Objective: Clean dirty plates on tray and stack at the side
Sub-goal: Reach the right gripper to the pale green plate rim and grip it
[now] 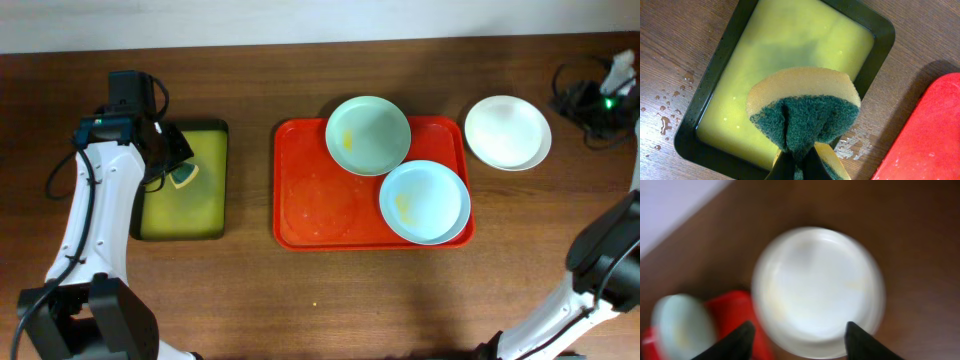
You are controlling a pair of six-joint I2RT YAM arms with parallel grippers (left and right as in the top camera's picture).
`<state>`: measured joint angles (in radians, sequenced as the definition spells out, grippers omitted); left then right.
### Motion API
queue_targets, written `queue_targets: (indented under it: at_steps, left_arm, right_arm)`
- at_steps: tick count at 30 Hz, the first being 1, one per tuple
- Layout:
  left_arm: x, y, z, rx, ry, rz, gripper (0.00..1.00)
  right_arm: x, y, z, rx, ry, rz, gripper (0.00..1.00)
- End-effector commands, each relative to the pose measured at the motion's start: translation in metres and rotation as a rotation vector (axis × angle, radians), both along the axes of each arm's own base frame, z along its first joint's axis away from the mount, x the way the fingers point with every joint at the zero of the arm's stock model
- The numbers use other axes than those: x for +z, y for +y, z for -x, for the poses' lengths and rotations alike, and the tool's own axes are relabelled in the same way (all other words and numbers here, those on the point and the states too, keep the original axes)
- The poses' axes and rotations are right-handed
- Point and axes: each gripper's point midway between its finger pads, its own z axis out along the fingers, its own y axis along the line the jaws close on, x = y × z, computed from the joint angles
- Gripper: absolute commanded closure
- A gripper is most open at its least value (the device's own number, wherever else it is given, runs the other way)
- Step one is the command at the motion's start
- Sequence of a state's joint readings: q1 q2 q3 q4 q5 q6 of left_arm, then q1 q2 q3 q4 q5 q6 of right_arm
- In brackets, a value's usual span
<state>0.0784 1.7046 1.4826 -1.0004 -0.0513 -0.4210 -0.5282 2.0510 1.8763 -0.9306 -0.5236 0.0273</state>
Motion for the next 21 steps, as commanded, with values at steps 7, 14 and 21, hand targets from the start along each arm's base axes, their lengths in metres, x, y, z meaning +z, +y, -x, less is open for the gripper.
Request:
queue_targets:
  at_steps: [7,14,21]
  left_arm:
    - [0.003,0.0,0.002,0.013,-0.012,0.007,1.0]
    - [0.001,0.0,0.003,0.013,-0.007,0.007,1.0]
    - [0.001,0.0,0.002,0.013,-0.009,0.007,1.0]
  right_arm:
    - [-0.052,0.204,-0.035,0.373,0.139,0.233,0.48]
    - [-0.115,0.248,-0.034,0.437,0.246,0.334,0.5]
    - [-0.145,0.248,-0.027,0.45,0.309,0.323,0.55]
